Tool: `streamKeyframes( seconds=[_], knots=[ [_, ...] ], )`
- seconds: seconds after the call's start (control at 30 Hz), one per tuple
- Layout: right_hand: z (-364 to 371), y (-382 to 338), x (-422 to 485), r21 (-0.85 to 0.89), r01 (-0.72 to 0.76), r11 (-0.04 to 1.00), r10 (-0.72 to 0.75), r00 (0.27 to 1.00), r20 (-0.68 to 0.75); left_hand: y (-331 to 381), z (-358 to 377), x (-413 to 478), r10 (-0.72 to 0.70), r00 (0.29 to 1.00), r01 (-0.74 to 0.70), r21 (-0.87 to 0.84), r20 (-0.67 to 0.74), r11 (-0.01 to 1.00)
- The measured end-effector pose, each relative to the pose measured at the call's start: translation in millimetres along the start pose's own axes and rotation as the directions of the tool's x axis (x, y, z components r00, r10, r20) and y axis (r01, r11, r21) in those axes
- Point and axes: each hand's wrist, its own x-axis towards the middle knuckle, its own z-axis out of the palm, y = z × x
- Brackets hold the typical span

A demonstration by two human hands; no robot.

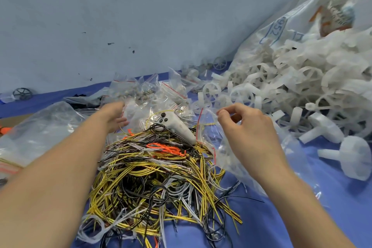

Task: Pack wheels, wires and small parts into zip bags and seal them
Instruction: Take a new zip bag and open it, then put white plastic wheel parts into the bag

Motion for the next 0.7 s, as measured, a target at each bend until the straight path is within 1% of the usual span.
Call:
streamKeyframes(
  seconds=[0.1, 0.17, 0.27, 0.37, 0.57, 0.63, 0.7],
  knots=[
    [-2, 1, 1, -0.002, 0.002, 1.0, -0.002, 1.0, -0.012, 3, 2, 7, -0.016, 1.0, 0.016, -0.105, 0.007, 0.994],
    [-2, 1, 0, 0.001, -0.003, 1.0, 0.003, 1.0, -0.014, 7, 0, 11, -0.034, 0.998, 0.042, -0.177, 0.048, 0.983],
    [-3, 1, -1, -0.003, 0.007, 1.0, -0.007, 1.0, -0.009, 11, -2, 12, -0.118, 0.985, 0.143, -0.215, 0.124, 0.966],
    [-3, 1, -3, -0.003, 0.018, 1.0, -0.018, 1.0, -0.017, 8, -1, 16, -0.133, 0.983, 0.162, -0.25, 0.128, 0.955],
    [-3, 0, -3, -0.019, 0.022, 1.0, -0.022, 1.0, -0.015, 12, 5, 20, -0.118, 0.992, 0.125, -0.326, 0.04, 0.937],
    [-3, -1, -3, -0.016, 0.025, 1.0, -0.025, 1.0, -0.012, 21, 9, 14, -0.061, 0.997, 0.042, -0.346, -0.043, 0.937],
    [-2, -2, -3, -0.018, 0.024, 1.0, -0.024, 1.0, -0.016, 36, 12, 8, 0.02, 0.977, -0.097, -0.36, -0.213, 0.928]
  ],
)
